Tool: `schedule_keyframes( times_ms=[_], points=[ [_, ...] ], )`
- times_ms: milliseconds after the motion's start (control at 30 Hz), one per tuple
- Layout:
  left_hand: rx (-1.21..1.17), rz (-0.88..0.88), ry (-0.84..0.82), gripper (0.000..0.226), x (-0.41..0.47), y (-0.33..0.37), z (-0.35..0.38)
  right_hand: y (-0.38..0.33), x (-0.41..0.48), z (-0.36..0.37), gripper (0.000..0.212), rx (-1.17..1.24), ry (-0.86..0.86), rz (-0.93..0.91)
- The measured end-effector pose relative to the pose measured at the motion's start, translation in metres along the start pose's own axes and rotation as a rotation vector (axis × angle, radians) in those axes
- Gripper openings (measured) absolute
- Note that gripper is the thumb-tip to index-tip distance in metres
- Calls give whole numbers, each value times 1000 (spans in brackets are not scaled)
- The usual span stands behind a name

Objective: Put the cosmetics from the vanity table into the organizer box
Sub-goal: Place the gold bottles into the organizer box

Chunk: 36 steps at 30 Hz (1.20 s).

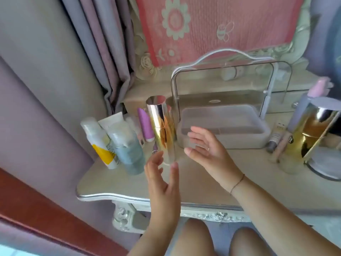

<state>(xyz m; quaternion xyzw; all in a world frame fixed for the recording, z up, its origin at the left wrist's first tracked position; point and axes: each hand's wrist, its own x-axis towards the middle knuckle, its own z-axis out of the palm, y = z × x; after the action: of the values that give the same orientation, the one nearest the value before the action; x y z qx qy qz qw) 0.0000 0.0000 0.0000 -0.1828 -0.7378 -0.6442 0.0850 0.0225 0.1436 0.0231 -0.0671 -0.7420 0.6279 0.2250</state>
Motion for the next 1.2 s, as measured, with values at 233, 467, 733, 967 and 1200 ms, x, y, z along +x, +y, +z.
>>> schedule_keyframes(
  times_ms=[233, 467, 733, 967, 1200],
  points=[
    [-138, -55, -211, 57, 15, -3, -3, -5, 27, 29, 54, -79, -67, 5],
    [-207, -101, -245, 58, 24, -6, -7, 3, 33, 37, 61, -119, -90, 39],
    [-248, 5, -352, 54, 20, 3, -2, -5, 27, 16, 39, -221, 105, -33],
    [-117, 62, -429, 54, 58, 7, 29, -41, 55, -36, 39, -173, 162, -141],
    [23, 123, -403, 50, 76, -11, 49, -19, 92, -56, 48, -406, 150, -87]
  ],
)
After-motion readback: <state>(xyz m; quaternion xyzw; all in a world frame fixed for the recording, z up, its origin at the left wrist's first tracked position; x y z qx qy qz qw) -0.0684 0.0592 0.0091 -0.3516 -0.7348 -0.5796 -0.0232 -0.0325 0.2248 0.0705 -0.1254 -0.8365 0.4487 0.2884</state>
